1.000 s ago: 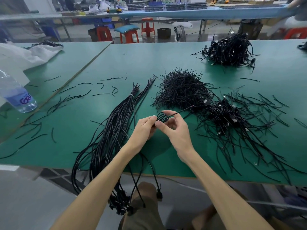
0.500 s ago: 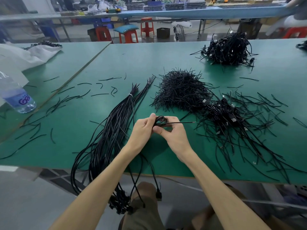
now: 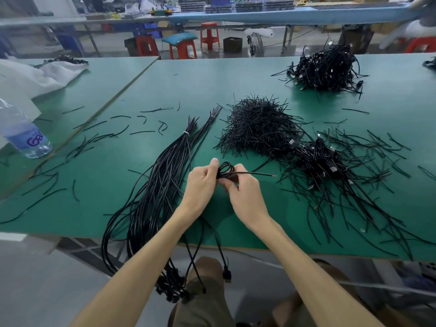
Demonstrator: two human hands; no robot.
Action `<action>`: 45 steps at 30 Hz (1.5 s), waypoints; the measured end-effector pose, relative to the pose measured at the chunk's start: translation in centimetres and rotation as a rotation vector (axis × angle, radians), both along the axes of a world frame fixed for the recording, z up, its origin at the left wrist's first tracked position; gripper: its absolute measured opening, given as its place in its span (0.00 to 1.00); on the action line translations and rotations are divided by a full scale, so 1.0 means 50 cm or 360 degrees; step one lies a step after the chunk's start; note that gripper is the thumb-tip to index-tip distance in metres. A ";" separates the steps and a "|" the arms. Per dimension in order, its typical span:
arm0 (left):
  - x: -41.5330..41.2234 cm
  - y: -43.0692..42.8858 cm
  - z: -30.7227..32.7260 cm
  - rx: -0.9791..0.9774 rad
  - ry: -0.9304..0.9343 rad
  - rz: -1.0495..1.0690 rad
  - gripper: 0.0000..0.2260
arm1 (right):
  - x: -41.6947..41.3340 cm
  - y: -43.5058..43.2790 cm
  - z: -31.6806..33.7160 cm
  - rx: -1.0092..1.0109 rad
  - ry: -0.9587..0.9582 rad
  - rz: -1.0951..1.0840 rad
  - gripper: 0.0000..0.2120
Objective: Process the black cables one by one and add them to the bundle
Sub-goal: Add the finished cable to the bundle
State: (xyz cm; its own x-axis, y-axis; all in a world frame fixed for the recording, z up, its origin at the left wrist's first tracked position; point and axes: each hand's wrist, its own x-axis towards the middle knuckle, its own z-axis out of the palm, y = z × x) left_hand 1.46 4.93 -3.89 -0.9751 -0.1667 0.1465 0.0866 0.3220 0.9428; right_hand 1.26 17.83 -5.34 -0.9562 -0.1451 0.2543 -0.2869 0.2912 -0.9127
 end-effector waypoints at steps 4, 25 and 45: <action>-0.002 0.003 -0.004 -0.0113 0.0083 0.0029 0.28 | -0.001 0.000 -0.001 0.0011 -0.0021 -0.0056 0.05; 0.009 -0.015 0.003 -0.0529 0.0470 -0.0312 0.36 | -0.002 0.013 0.010 -0.0208 -0.0027 -0.0156 0.11; 0.036 0.003 0.075 -0.1381 0.0164 -0.0121 0.19 | -0.010 0.027 -0.002 -0.0739 -0.0284 0.0081 0.11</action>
State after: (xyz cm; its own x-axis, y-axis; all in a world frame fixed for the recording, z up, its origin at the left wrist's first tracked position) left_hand 3.25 5.06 -0.11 -0.9539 0.1091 0.2797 0.2082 0.9117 0.3543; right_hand 0.79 19.17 -5.46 -0.9853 -0.1031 0.1364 -0.1180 -0.1677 -0.9787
